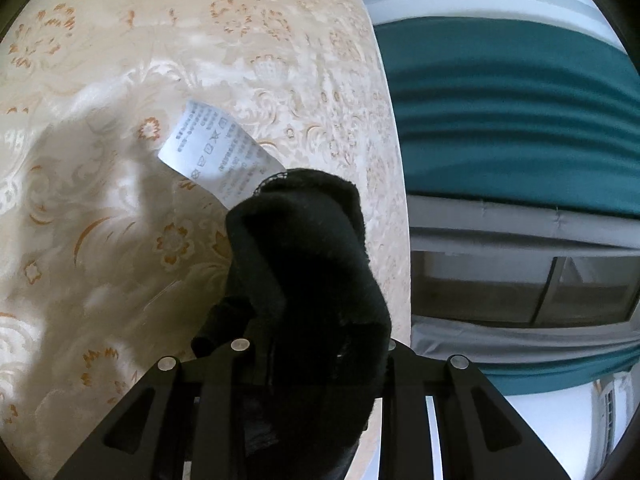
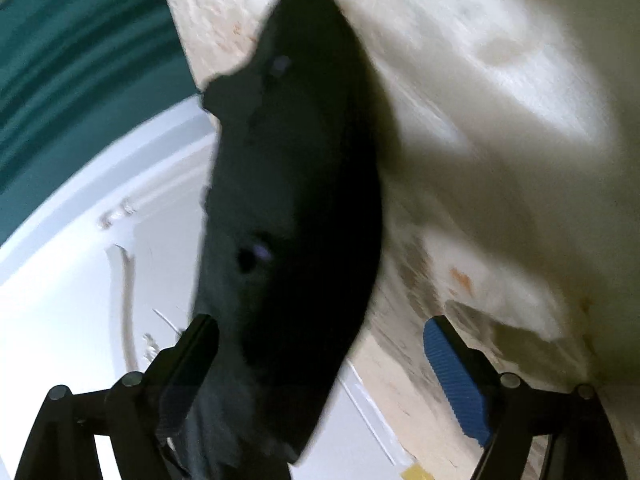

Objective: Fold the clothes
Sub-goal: 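Carry the sweatshirt with both grippers over the white towel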

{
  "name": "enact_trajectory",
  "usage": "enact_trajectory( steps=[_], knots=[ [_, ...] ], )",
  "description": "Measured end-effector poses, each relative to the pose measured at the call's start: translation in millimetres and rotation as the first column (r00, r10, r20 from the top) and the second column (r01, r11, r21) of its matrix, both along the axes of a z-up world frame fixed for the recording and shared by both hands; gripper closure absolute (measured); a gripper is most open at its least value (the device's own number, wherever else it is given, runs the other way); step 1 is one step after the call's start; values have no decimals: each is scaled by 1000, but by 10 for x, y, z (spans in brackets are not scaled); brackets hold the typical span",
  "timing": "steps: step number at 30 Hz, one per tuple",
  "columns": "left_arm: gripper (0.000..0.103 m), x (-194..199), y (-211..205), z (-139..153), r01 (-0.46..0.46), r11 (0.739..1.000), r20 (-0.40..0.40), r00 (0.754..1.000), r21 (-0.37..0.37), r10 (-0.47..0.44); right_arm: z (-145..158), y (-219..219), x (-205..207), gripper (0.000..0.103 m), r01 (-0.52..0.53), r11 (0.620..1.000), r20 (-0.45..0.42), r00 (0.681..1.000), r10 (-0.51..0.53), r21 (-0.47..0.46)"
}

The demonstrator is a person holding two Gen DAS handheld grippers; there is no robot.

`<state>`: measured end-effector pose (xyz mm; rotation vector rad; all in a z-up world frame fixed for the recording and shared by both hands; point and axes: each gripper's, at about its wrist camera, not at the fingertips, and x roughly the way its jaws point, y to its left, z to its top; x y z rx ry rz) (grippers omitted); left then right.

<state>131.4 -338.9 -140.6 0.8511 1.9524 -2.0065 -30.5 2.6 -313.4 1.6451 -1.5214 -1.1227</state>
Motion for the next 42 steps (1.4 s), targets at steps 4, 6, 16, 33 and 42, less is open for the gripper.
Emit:
enact_trajectory(
  steps=[4, 6, 16, 33, 42],
  knots=[
    [77, 72, 17, -66, -17, 1000, 8, 1000, 25, 17, -106, -76, -82, 17, 7, 1000, 12, 1000, -7, 17],
    [77, 104, 40, -73, -12, 1000, 18, 1000, 20, 12, -178, -260, -26, 17, 1, 1000, 31, 1000, -1, -18],
    [85, 257, 440, 63, 143, 968, 221, 970, -205, -96, 102, -563, -238, 81, -240, 945, -141, 951, 275, 224],
    [85, -728, 4721, 1377, 858, 361, 31, 398, -365, -917, 2600, 4515, 697, 87, 545, 695, -668, 734, -124, 470],
    [85, -429, 7124, 1266, 939, -98, 187, -37, -328, -982, 2645, 5891, 1617, 87, 733, 377, -623, 680, -387, 567]
  ],
)
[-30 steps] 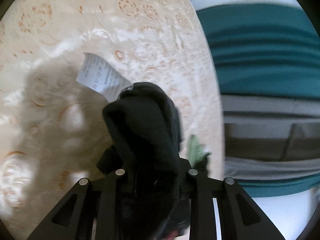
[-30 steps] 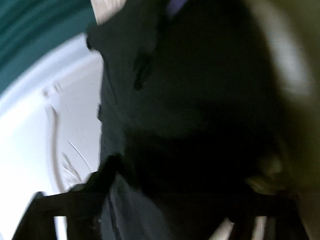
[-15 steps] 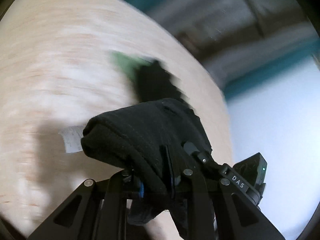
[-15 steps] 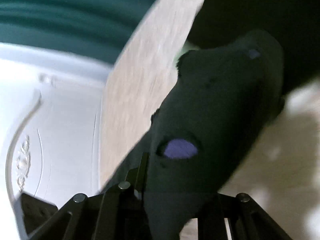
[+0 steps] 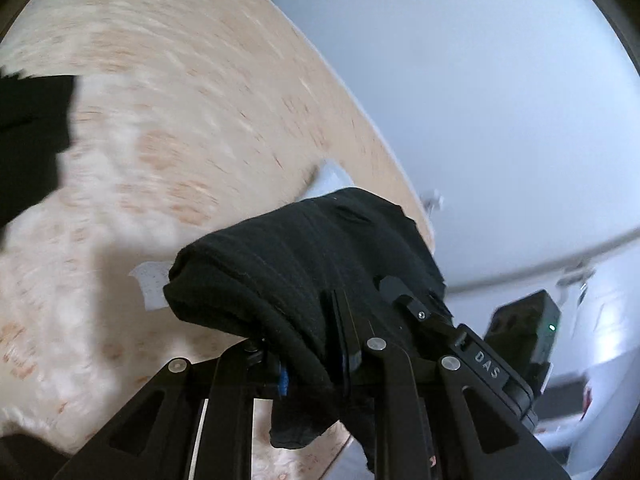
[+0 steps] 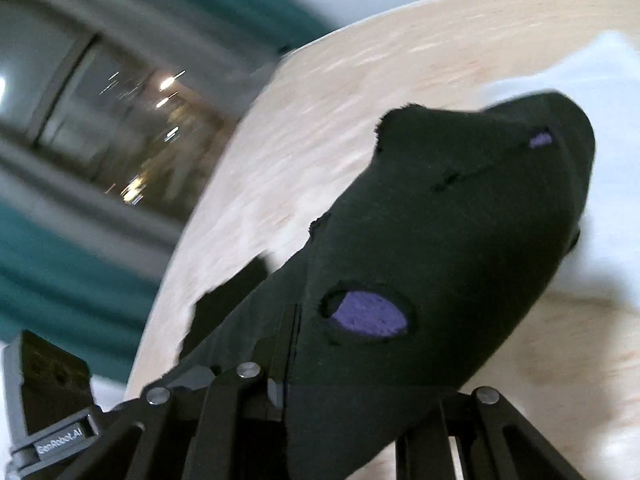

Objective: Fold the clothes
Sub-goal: 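Carry the sweatshirt with both grippers over the white towel, then lay the sweatshirt on the white towel and open both grippers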

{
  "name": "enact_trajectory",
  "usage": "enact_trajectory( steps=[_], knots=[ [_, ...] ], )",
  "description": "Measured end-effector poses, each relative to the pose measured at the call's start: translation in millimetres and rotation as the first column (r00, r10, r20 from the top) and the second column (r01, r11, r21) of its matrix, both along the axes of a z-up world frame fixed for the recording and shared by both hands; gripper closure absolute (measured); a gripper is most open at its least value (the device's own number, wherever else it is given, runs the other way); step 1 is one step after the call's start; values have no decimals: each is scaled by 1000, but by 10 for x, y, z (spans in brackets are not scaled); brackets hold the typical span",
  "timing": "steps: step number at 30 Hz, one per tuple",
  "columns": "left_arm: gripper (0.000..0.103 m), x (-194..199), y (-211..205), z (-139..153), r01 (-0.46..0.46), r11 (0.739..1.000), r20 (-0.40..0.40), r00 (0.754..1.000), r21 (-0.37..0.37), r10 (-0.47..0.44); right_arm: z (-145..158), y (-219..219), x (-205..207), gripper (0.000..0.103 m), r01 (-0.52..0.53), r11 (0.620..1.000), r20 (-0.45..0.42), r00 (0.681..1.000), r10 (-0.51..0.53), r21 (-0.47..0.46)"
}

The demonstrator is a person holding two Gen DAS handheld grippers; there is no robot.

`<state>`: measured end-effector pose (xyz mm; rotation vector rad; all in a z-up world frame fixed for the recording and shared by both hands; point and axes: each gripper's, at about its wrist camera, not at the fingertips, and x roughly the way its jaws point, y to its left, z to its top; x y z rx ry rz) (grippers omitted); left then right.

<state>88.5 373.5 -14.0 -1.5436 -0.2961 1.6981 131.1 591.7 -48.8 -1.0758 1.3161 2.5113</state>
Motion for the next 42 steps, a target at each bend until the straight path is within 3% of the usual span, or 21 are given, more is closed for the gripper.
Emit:
enact_trajectory(
  steps=[4, 8, 10, 12, 14, 18, 21, 25, 30, 32, 34, 36, 41, 42],
  knots=[
    [85, -102, 627, -35, 70, 996, 6, 998, -47, -69, 107, 117, 286, 87, 128, 992, 4, 992, -128, -3],
    [85, -166, 1222, 173, 130, 987, -70, 988, -99, -137, 289, 295, 283, 87, 244, 970, -73, 967, -242, 20],
    [78, -229, 1516, 274, 133, 977, -134, 979, -166, -156, 385, 388, 492, 87, 334, 943, -137, 934, -329, 10],
    [63, -292, 1654, 167, 127, 961, -147, 975, -247, -167, 230, 398, 583, 86, 434, 901, -183, 883, -431, -29],
    [54, -322, 1655, -1, 96, 942, -154, 976, -321, -152, -38, 455, 634, 86, 527, 844, -156, 829, -537, -105],
    [53, -250, 1264, -382, 60, 944, -137, 984, -326, -110, -797, 466, 632, 86, 650, 709, 11, 739, -673, -274],
    [53, -219, 1031, -629, 72, 939, -118, 986, -336, -118, -1075, 357, 647, 86, 666, 662, 65, 720, -691, -343],
    [53, -155, 919, -731, 83, 945, -99, 988, -317, -120, -934, 395, 581, 86, 625, 737, 89, 775, -626, -257],
    [45, -47, 1002, -866, 136, 960, 0, 990, -245, -141, -853, 260, 468, 86, 574, 789, 119, 818, -562, -218],
    [45, -3, 974, -929, 113, 971, 49, 993, -210, -105, -826, 229, 442, 87, 541, 808, 124, 841, -527, -233],
    [36, 33, 905, -996, 62, 986, 123, 991, -155, -43, -709, 275, 505, 87, 514, 821, 126, 857, -499, -249],
    [19, 53, 751, -1082, -42, 997, 242, 969, -70, 58, -705, 229, 443, 88, 484, 840, 120, 875, -469, -245],
    [18, 244, 447, -1356, -201, 978, 482, 863, 57, 149, -672, 108, 516, 88, 429, 862, 101, 903, -417, -270],
    [18, 288, 381, -1405, -214, 975, 488, 858, 52, 163, -659, 72, 534, 88, 412, 869, 99, 911, -401, -275]
  ],
)
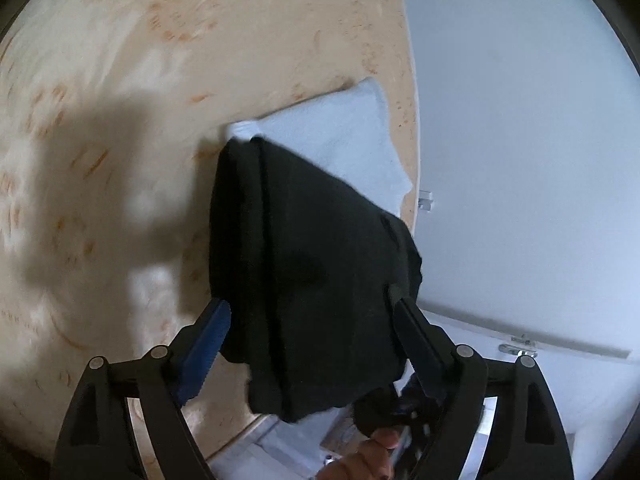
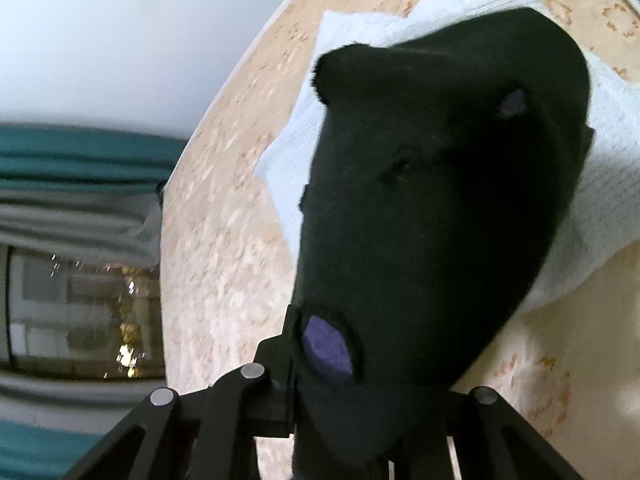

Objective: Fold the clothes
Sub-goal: 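Lay the sweatshirt on the white towel and open both grippers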

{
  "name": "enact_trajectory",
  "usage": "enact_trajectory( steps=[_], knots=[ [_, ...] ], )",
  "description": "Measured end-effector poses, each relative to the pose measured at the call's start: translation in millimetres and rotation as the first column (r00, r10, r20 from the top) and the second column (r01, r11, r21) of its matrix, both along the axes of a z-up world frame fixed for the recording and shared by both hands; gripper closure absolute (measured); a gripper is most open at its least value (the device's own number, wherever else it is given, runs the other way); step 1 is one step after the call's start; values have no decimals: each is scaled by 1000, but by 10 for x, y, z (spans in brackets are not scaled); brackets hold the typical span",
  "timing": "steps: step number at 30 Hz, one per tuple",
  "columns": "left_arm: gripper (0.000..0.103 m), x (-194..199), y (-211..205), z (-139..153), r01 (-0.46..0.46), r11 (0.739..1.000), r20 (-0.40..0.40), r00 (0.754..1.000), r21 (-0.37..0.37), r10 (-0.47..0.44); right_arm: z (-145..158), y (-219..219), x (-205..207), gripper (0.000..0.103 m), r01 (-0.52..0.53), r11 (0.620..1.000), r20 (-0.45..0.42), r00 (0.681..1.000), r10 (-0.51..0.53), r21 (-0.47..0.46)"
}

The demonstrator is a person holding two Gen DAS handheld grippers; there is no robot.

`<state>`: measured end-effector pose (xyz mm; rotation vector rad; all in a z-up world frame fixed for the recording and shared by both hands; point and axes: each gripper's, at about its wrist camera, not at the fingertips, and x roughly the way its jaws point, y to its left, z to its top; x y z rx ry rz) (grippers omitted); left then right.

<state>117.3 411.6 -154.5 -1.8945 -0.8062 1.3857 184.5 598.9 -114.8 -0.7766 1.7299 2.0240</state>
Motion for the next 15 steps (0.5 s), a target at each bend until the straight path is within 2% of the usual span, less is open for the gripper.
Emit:
enact_trajectory(
  steps=[3, 5, 6, 8, 11, 15],
  knots=[
    [18, 62, -237, -173, -70, 998, 49, 996, -5, 70, -31, -105, -80, 88, -28, 999, -28, 999, 27, -26],
    [17, 80, -412, -276, -144, 990, 108, 984, 5, 143, -53, -190, -178, 88, -37, 998, -57, 998, 34, -51],
    [15, 80, -498, -345, -178, 984, 145, 974, 13, 174, -24, -220, -179, 88, -51, 998, -67, 997, 47, -49],
    [15, 65, -564, -393, -186, 982, 176, 968, 31, 178, 34, -289, -190, 88, -98, 995, -64, 993, 97, -11],
    [15, -5, -601, -321, -145, 988, 125, 982, 46, 139, 263, -374, -362, 88, -214, 971, -25, 976, 218, 108],
    [15, -120, -509, -149, -83, 994, 52, 996, 78, 79, 579, -367, -530, 89, -378, 892, 10, 921, 388, 249]
  ],
)
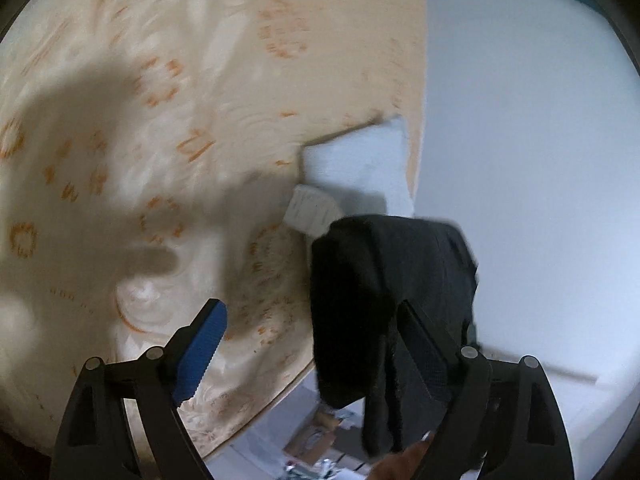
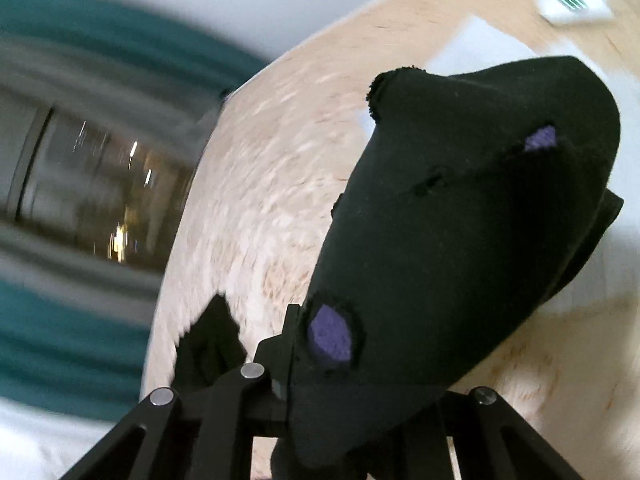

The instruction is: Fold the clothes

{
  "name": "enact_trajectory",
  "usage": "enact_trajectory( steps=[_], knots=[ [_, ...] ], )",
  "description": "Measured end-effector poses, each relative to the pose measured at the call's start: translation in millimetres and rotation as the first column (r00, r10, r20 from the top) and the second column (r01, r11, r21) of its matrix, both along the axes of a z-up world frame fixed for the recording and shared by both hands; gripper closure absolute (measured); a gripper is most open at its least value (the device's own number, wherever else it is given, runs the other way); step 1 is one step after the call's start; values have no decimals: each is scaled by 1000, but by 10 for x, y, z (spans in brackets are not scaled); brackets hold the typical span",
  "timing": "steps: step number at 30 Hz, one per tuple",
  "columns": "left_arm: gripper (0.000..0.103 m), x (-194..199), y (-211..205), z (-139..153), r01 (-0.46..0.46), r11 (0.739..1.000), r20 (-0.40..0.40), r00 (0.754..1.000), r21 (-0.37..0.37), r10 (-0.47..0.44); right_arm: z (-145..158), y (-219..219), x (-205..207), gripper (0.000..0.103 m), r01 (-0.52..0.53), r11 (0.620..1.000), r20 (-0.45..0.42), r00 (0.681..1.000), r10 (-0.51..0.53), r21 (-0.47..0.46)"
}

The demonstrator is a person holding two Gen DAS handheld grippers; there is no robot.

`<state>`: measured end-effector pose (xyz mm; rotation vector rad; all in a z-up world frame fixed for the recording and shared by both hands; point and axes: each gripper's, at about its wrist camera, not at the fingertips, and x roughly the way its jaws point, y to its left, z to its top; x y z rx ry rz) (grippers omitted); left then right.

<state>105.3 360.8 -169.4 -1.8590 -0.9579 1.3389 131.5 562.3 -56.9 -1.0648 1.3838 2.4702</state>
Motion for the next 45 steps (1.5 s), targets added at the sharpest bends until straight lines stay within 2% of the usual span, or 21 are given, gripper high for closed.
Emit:
enact_trajectory(
  steps=[4, 6, 7, 9, 12, 13, 16, 17, 18, 20, 21, 22, 26, 28, 30, 32, 34, 37, 38, 42, 45],
  knots=[
    [15, -96, -6, 293, 65, 997, -93, 994, 46, -61, 230, 248, -76, 89, -51, 992, 7, 999, 51, 116],
    [15, -119, -116, 551, 128, 991, -200, 973, 33, -119, 232, 406, -136, 89, -41, 992, 11, 999, 40, 122],
    [15, -113, -213, 693, 154, 988, -264, 953, 12, -145, 233, 486, -166, 89, -36, 991, 13, 999, 34, 126],
    [15, -19, -603, 975, 171, 983, -407, 895, -70, -184, 167, 603, -342, 88, -25, 993, 24, 999, 22, 117],
    [15, 112, -1263, 1356, 86, 978, -559, 809, -191, -180, 46, 765, -644, 88, -8, 995, 45, 999, 3, 99],
    [15, 121, -1408, 1430, 59, 975, -585, 791, -216, -177, -44, 841, -713, 89, 8, 995, 76, 997, -16, 95],
    [15, 57, -1608, 1564, 0, 950, -611, 766, -312, -200, -371, 1062, -616, 88, 68, 992, 220, 971, -91, 106],
    [15, 45, -1571, 1589, -13, 938, -625, 749, -346, -221, -472, 1106, -632, 88, 83, 990, 264, 958, -110, 112],
    [15, 32, -1539, 1617, -26, 925, -639, 731, -378, -240, -561, 1164, -576, 84, 97, 989, 306, 944, -128, 113],
    [15, 3, -1396, 1651, -43, 896, -652, 701, -442, -289, -614, 1244, -456, 66, 107, 986, 358, 922, -145, 125],
    [15, -6, -1223, 1641, -32, 877, -652, 681, -480, -332, -579, 1267, -390, 51, 103, 983, 380, 912, -156, 155],
    [15, 0, -1066, 1621, -21, 861, -653, 661, -507, -369, -527, 1289, -313, 48, 99, 976, 400, 901, -171, 194],
    [15, 120, -528, 1575, 28, 813, -654, 577, -582, -489, -256, 1171, 137, 45, 55, 927, 433, 873, -225, 371],
    [15, 170, -186, 1566, 75, 809, -657, 542, -583, -524, -104, 1060, 399, 45, 25, 887, 435, 865, -251, 461],
    [15, 286, 132, 1610, 143, 821, -670, 510, -553, -540, 56, 747, 594, 45, -26, 823, 409, 877, -254, 567],
    [15, 427, 348, 1693, 201, 823, -684, 471, -532, -557, 202, 356, 732, 45, -60, 746, 349, 906, -237, 663],
    [15, 577, 565, 1770, 249, 816, -701, 421, -521, -576, 277, 52, 740, 44, -75, 714, 289, 940, -183, 696],
    [15, 792, 754, 1833, 285, 792, -716, 339, -540, -611, 303, -163, 631, 43, -106, 729, 256, 962, -98, 676],
    [15, 841, 785, 1837, 295, 784, -716, 321, -546, -620, 296, -196, 626, 43, -117, 730, 257, 963, -83, 673],
    [15, 923, 886, 1787, 329, 764, -709, 293, -555, -642, 369, -214, 792, 43, -110, 768, 213, 976, -35, 631],
    [15, 938, 966, 1717, 311, 748, -698, 276, -586, -661, 349, -197, 885, 43, -83, 777, 182, 982, -41, 624]
  ],
)
